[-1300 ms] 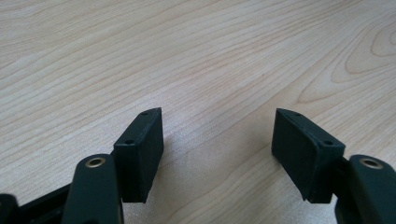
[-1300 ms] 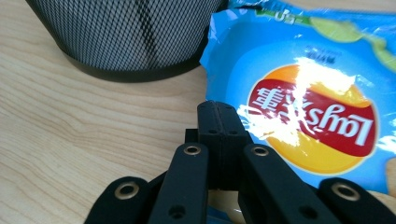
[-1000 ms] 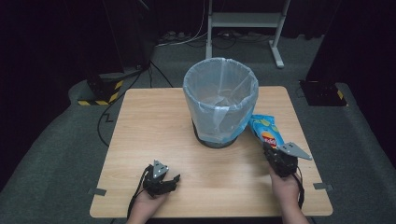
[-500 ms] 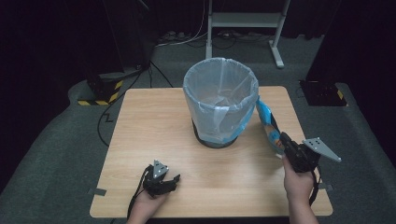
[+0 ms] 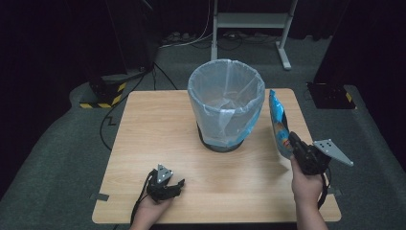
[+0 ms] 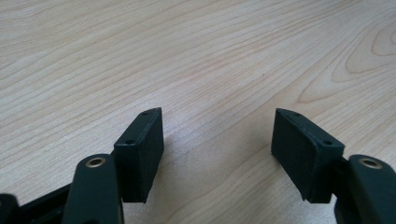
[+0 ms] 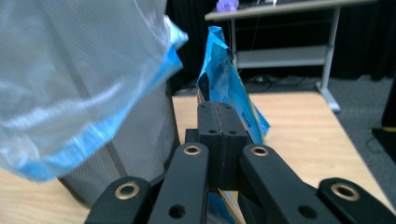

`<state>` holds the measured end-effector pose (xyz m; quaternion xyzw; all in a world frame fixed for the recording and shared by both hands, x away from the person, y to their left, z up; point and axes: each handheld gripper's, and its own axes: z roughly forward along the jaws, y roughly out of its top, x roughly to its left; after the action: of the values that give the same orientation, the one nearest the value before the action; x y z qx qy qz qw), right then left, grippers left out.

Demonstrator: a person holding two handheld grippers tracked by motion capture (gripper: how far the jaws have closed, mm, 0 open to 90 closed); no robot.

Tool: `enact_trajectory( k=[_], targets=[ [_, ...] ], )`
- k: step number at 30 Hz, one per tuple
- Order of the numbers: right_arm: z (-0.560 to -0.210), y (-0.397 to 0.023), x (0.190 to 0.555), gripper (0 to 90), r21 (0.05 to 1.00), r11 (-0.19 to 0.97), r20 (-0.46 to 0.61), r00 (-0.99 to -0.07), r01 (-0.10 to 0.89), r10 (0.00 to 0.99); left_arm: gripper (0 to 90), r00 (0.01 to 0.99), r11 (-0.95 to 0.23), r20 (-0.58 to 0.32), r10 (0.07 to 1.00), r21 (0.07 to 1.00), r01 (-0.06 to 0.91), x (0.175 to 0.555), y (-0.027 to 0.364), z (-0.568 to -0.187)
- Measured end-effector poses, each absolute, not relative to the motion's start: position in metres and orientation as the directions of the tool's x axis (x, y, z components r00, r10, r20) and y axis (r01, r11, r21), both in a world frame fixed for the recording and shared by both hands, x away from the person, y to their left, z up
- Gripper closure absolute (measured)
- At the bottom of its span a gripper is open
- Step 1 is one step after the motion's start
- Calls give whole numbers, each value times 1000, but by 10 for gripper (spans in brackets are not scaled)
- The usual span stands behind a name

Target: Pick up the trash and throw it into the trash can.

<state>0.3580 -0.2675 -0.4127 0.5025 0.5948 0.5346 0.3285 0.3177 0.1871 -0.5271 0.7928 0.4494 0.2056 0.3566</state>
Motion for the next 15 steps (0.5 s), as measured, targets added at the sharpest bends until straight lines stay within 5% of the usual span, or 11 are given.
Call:
enact_trajectory(
  k=[15],
  targets=[
    [-354,-256,346,900,993,-89,108,-316,73,942,343,512,-340,3,859,750,567,318,187,-527]
  ],
)
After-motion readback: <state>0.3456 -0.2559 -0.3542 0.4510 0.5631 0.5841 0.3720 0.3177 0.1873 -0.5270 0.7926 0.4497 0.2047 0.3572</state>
